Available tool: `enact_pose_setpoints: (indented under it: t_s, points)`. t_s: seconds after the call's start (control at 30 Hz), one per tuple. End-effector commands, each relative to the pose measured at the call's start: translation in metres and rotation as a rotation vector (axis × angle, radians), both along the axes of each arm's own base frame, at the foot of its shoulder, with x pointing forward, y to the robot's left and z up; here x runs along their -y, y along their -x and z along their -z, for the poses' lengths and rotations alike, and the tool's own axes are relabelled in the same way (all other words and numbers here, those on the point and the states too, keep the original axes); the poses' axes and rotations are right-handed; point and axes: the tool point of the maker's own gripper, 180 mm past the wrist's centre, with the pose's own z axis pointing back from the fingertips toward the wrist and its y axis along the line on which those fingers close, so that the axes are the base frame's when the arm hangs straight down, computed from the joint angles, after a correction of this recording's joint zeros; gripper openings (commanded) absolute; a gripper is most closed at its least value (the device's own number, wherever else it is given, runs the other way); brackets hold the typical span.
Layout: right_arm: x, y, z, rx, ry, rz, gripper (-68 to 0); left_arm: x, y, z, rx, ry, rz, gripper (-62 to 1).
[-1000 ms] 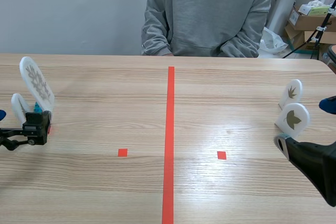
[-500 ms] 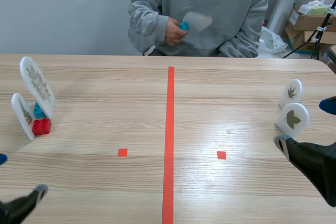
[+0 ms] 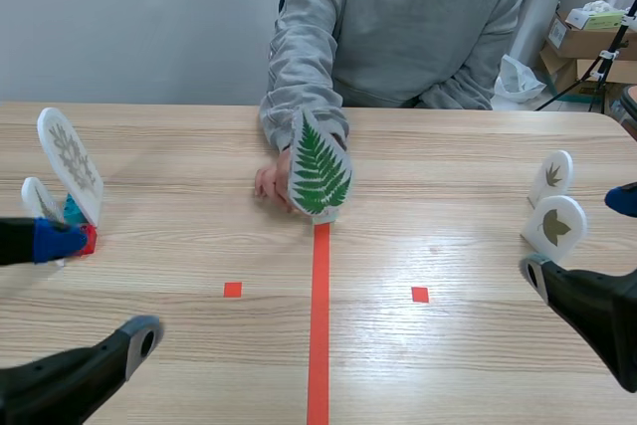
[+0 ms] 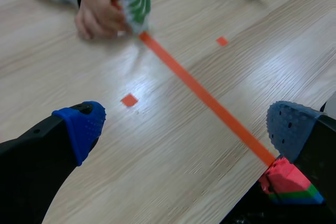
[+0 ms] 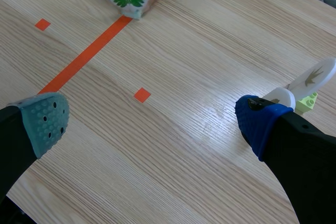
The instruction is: Do the leaf sorting experiment
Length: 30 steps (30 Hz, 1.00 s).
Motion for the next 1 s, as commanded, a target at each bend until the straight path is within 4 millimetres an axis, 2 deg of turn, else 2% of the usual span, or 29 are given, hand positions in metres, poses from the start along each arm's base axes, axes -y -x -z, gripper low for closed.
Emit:
enact_pose_setpoints:
  t_s: [0.0,0.17,0.97]
  points:
    - [-0.0018,-0.0031,-0.0057,0.023,-0.014,-0.009,0.4,0.0023,-0.0020,-0.0049,0.009,0.020,-0.011,1.4]
    - [-0.0025,-0.0037,-0.0076,0.031,-0.024,-0.009,0.4,0.0070,-0.0043,-0.0146,0.035,0.044,-0.024,1.4]
    - [-0.0024,-0.0036,-0.0073,0.030,-0.022,-0.009,0.4,0.0068,-0.0046,-0.0139,0.035,0.045,-0.035,1.4]
